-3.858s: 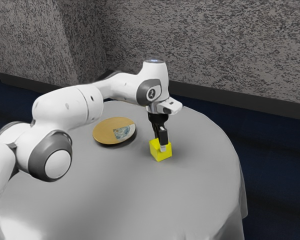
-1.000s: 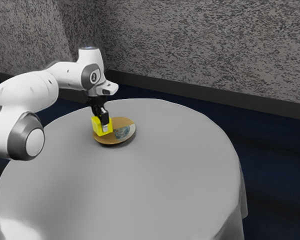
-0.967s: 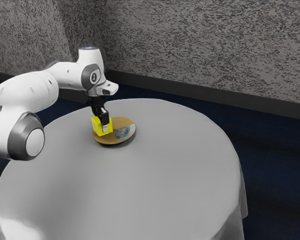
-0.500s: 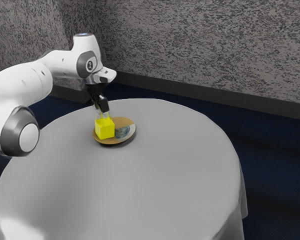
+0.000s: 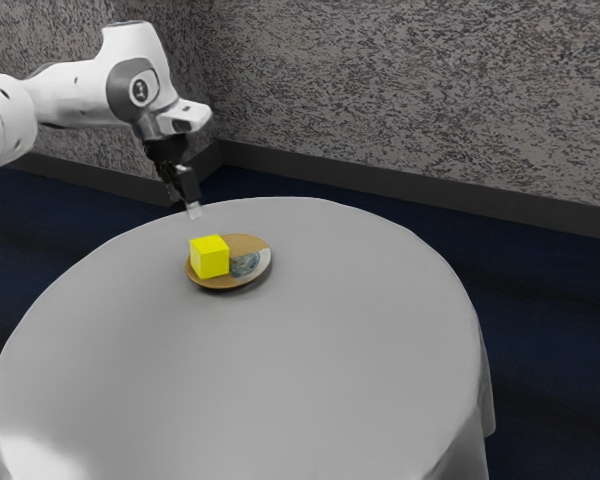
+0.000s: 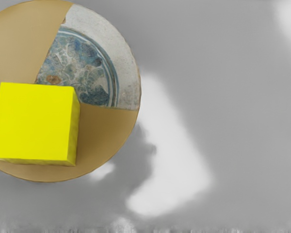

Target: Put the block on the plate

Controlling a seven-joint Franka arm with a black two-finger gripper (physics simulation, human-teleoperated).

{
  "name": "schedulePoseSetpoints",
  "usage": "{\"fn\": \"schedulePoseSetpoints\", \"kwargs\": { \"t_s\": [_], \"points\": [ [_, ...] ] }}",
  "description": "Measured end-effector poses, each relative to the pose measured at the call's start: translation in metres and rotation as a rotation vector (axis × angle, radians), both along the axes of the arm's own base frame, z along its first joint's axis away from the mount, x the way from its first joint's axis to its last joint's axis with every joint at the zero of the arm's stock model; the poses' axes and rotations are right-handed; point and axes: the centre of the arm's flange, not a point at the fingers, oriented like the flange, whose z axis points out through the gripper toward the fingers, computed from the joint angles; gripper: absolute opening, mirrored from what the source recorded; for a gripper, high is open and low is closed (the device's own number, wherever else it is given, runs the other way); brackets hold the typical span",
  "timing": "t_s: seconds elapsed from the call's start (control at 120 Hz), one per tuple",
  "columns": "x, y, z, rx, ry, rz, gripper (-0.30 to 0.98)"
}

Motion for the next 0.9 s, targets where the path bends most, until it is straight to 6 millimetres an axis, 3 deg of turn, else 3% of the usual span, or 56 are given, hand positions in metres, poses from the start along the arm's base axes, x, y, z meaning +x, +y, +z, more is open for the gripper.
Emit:
{"fn": "schedulePoseSetpoints", "kwargs": {
  "t_s": [0.175, 0.392, 0.5, 0.625, 0.9],
  "points": [
    [-0.034, -0.034, 0.024, -0.027, 0.047, 0.071, 0.68],
    [-0.069, -0.1, 0.091, -0.016, 0.04, 0.108, 0.69],
    [-0.08, -0.12, 0.108, -0.009, 0.046, 0.141, 0.69],
    [-0.085, -0.127, 0.111, -0.002, 0.07, 0.202, 0.69],
    [-0.083, -0.116, 0.1, 0.019, 0.122, 0.366, 0.69]
  ]
}}
